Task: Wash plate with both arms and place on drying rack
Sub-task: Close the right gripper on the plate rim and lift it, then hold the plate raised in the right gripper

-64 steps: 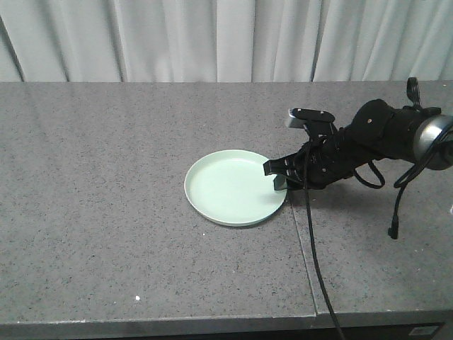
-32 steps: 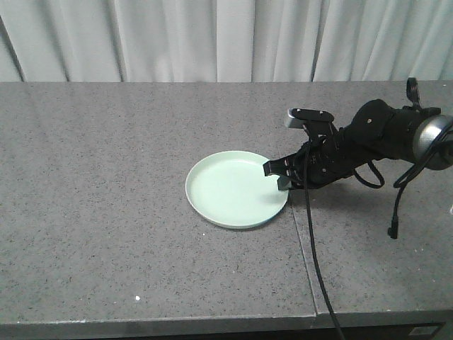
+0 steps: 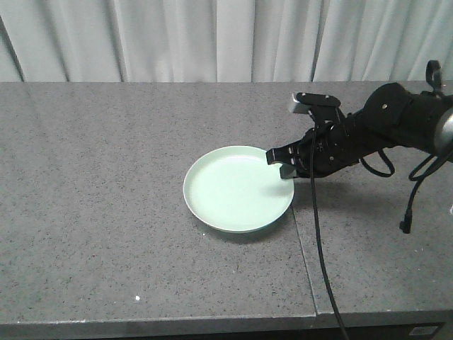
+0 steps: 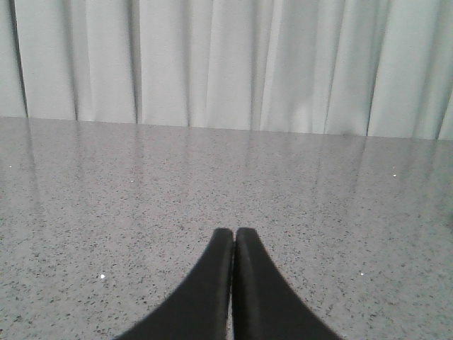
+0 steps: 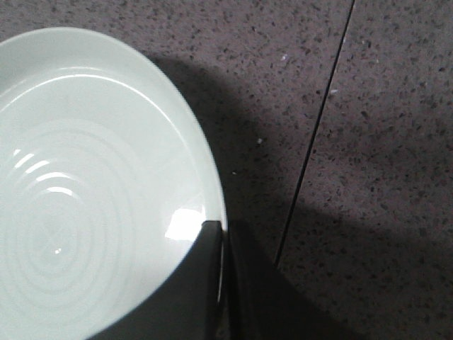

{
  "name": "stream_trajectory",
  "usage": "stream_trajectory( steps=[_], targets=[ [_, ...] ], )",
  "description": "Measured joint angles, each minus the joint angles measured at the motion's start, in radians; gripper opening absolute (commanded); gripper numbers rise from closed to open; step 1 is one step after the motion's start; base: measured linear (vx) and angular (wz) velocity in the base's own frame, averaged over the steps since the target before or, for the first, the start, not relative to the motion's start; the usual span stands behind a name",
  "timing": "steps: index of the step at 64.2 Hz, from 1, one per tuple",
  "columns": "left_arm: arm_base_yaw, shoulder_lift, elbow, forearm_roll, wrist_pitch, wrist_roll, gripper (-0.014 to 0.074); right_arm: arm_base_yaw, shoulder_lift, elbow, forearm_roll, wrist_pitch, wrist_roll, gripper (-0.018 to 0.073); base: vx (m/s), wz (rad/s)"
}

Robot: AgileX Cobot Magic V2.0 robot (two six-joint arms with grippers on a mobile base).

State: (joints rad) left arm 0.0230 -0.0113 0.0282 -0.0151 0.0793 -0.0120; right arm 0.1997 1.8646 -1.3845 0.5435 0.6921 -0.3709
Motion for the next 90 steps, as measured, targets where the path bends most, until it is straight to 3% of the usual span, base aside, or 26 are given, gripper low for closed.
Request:
stream_trajectory(
  steps=[11, 32, 46, 62, 90],
  targets=[
    [0.0, 0.0, 0.0, 0.0, 0.0, 0.0, -0.0007, 0.0, -0.079, 0.0, 0.004, 0.057, 0.0, -0.0008, 0.0, 0.0],
    [0.0, 0.0, 0.0, 0.0, 0.0, 0.0, -0.0007, 0.0, -0.147, 0.0, 0.15, 0.188, -0.012, -0.0008, 0.0, 0.0],
    [0.0, 0.0, 0.0, 0.0, 0.0, 0.0, -0.0007, 0.005, -0.156, 0.006, 0.181, 0.304, -0.062, -0.0008, 0.0, 0.0],
    [0.0, 0.0, 0.0, 0.0, 0.0, 0.0, -0.0007, 0.078, -0.307, 0.161, 0.181, 0.206, -0.088, -0.0008, 0.0, 0.0],
    [0.0, 0.0, 0.0, 0.0, 0.0, 0.0, -0.0007, 0.081, -0.427, 0.231, 0.187, 0.189, -0.09, -0.0008, 0.0, 0.0]
  ],
)
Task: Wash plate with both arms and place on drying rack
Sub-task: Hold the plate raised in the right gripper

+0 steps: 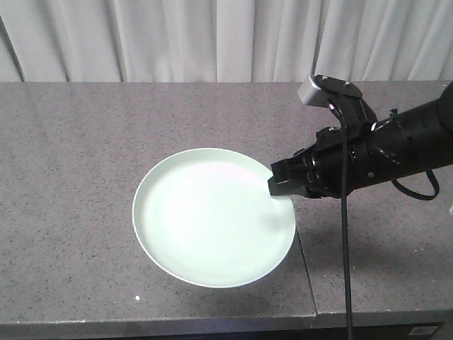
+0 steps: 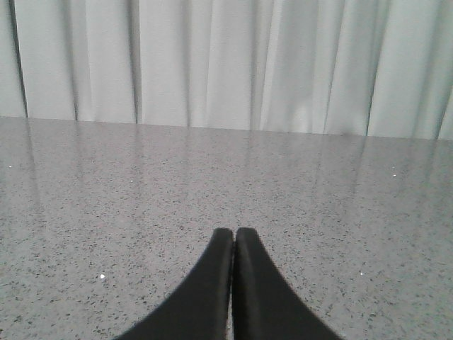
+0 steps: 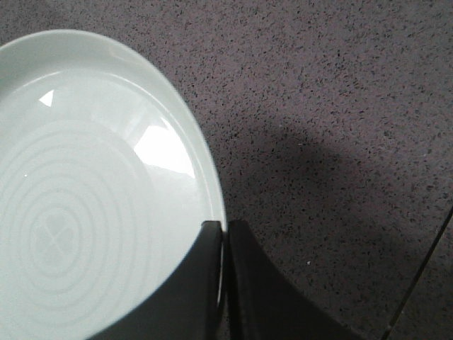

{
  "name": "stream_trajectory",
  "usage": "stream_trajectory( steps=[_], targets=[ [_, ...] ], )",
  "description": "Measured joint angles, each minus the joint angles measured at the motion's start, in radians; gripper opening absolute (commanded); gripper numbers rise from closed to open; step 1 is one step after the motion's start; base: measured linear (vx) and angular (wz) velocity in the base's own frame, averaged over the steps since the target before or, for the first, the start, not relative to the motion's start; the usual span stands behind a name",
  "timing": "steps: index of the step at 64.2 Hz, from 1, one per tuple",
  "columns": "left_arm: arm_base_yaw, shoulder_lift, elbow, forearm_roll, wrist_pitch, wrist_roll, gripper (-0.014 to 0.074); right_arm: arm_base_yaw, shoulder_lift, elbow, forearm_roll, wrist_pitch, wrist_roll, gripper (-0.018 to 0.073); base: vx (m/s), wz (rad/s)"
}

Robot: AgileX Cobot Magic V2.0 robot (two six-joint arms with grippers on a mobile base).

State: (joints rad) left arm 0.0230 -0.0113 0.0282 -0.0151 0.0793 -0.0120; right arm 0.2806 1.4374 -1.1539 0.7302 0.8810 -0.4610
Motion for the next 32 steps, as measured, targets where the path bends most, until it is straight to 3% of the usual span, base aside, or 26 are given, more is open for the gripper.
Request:
stream_trajectory(
  steps=[32],
  targets=[
    [0.0, 0.0, 0.0, 0.0, 0.0, 0.0, -0.0007, 0.0, 0.0, 0.0, 0.0, 0.003, 0.0, -0.0008, 0.0, 0.0]
  ],
)
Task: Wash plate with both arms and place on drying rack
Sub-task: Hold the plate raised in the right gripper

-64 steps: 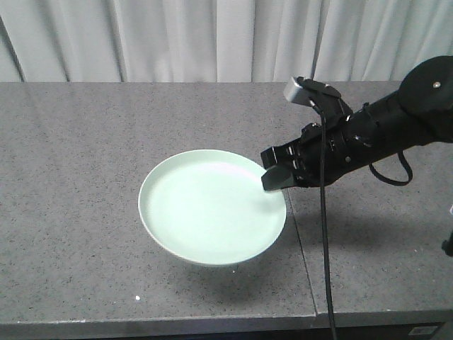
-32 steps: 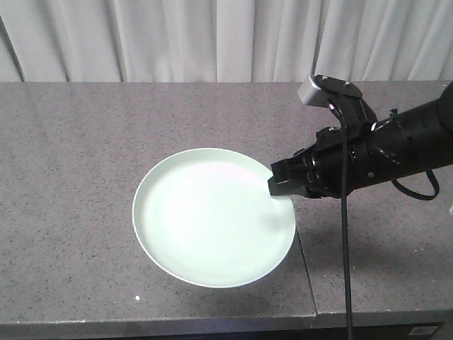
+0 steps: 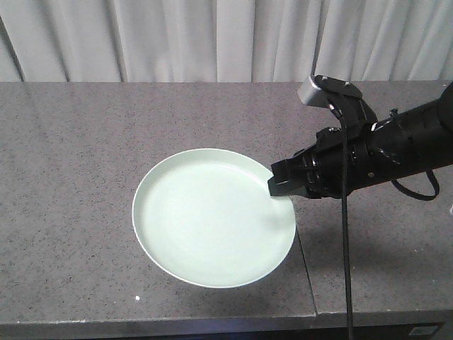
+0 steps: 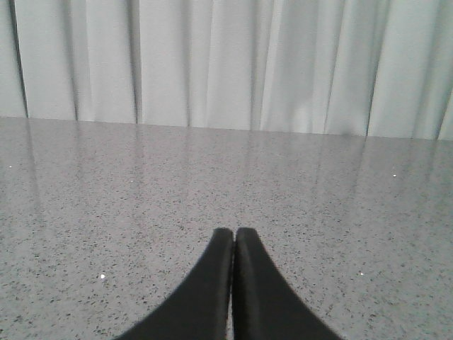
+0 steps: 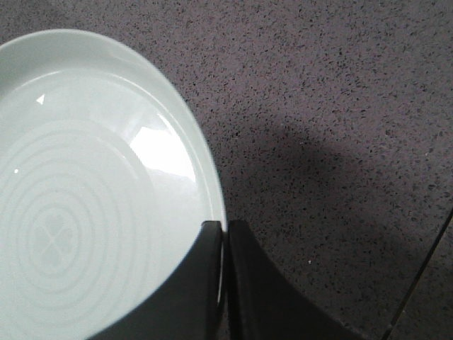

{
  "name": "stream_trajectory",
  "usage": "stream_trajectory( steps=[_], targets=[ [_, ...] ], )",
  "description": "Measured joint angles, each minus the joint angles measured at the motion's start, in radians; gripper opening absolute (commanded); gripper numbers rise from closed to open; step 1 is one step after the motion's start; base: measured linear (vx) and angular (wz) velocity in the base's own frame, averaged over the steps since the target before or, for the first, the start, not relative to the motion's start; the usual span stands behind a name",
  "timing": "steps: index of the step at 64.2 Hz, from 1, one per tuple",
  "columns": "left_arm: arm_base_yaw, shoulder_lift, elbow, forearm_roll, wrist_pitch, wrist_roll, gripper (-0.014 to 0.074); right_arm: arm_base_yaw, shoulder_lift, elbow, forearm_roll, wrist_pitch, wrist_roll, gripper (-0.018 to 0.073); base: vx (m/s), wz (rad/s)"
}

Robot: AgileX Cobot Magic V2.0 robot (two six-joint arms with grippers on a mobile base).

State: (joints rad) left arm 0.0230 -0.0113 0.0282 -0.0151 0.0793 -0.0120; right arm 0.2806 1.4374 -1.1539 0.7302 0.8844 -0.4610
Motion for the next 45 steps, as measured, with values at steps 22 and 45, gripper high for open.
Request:
stream_trajectory(
  steps=[22, 45],
  targets=[
    [0.0, 0.0, 0.0, 0.0, 0.0, 0.0, -0.0007, 0.0, 0.0, 0.0, 0.0, 0.004, 0.0, -0.0008, 0.0, 0.01],
    [0.0, 0.0, 0.0, 0.0, 0.0, 0.0, -0.0007, 0.0, 0.0, 0.0, 0.0, 0.004, 0.0, -0.0008, -0.04, 0.15]
  ],
)
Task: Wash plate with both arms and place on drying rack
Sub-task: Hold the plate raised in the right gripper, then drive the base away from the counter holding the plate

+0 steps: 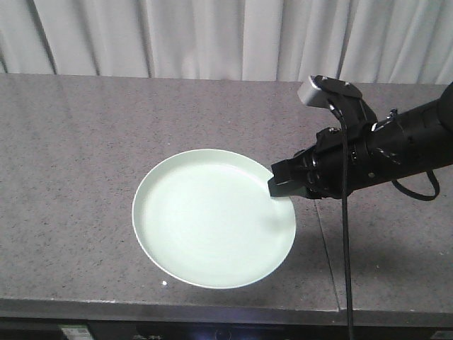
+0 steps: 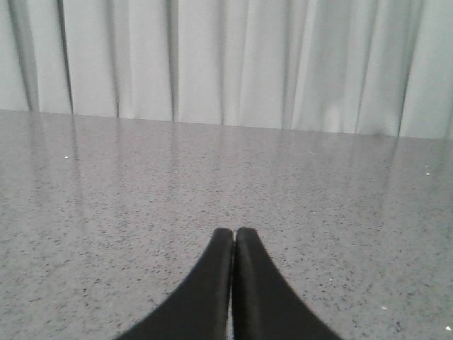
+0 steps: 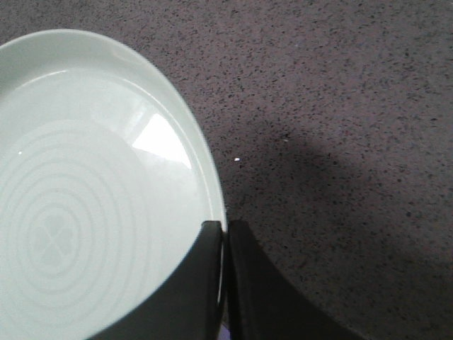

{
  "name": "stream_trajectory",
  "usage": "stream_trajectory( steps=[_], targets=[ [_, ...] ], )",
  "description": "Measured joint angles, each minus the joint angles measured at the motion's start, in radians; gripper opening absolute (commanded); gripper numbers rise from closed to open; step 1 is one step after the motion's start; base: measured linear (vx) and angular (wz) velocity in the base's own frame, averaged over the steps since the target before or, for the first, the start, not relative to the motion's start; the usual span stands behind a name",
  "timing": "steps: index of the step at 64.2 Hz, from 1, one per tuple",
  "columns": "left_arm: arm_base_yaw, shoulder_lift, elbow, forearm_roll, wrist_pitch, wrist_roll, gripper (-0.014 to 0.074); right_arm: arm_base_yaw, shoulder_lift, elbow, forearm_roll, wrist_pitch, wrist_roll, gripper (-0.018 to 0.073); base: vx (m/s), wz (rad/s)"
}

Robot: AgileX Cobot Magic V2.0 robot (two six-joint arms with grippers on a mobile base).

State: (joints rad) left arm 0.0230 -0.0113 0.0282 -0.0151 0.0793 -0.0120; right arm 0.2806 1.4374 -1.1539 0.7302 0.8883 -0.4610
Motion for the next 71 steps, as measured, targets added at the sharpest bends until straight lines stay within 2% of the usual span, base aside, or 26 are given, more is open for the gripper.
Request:
stream_trajectory(
  steps=[71],
  targets=[
    [0.0, 0.0, 0.0, 0.0, 0.0, 0.0, -0.0007, 0.0, 0.0, 0.0, 0.0, 0.0, 0.0, -0.0008, -0.05, 0.42]
  ],
)
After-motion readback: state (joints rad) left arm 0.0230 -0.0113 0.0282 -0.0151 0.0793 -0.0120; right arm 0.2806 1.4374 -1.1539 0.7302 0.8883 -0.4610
